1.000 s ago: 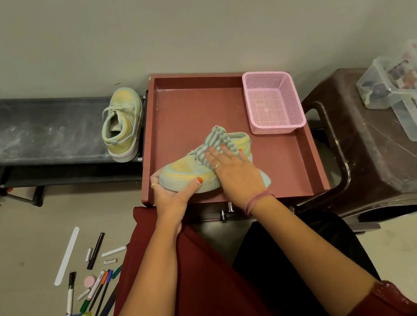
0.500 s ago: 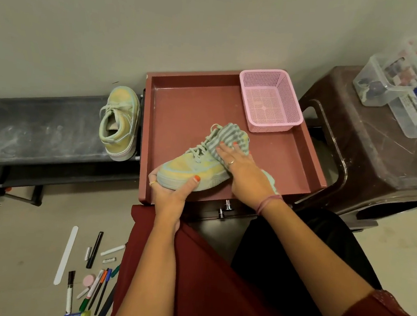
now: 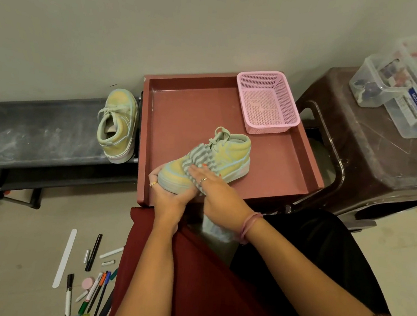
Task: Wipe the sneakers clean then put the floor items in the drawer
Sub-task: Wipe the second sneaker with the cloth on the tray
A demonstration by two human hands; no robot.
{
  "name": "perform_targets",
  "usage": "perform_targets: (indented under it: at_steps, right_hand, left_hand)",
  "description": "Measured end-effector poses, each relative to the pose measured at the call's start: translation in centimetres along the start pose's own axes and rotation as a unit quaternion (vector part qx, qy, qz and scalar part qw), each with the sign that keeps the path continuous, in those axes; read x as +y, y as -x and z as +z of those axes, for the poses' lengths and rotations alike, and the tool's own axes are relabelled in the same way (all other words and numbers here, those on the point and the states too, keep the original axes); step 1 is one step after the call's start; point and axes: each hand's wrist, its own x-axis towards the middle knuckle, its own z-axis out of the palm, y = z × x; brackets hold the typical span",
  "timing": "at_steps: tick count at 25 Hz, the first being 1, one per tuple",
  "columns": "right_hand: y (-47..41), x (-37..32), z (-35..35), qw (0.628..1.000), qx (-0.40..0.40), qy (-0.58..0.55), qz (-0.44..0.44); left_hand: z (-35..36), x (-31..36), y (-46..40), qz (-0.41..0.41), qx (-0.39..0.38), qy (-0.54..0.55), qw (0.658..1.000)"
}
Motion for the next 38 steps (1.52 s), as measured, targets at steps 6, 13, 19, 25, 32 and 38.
perform_targets:
  at_steps: [6,13,19,25,32,38]
  right_hand:
    - [-1.8,-1.5,0.0,0.996,-0.023,0.054,-0.072]
    - [-0.8,6.7,1.1,0.951,0.084,0.245,-0.166]
    - [-2.8,9.9,-0.2,0.973,0.172,0.128,0.079]
    - [-2.1,2.6,4.0,0.974,0.186,0.063,0.111]
    - [-4.4,7.2,1.9,0.962,0.216,0.114,0.117]
    - [-7.2,12.1,-3.7,0.973,0.081,-0.081,0.202]
  left_hand:
    - [-0.3,0.1,0.1,0.005,-0.011,-0.011,1.0]
    - [0.1,-0.8,-0.3,-0.042,0.054,0.001,0.998]
    - [-0.2,-1.3,-1.4,-0.099,0.084,0.039,0.991]
    - [-0.4,-2.1,-2.0,-0.115,0.107,0.052,0.986]
    - [-0.8,-2.7,-2.4,-0.132,0.09,0.067,0.985]
    - [-0.3,-2.2,-1.9,-0.121,0.096,0.05,0.987]
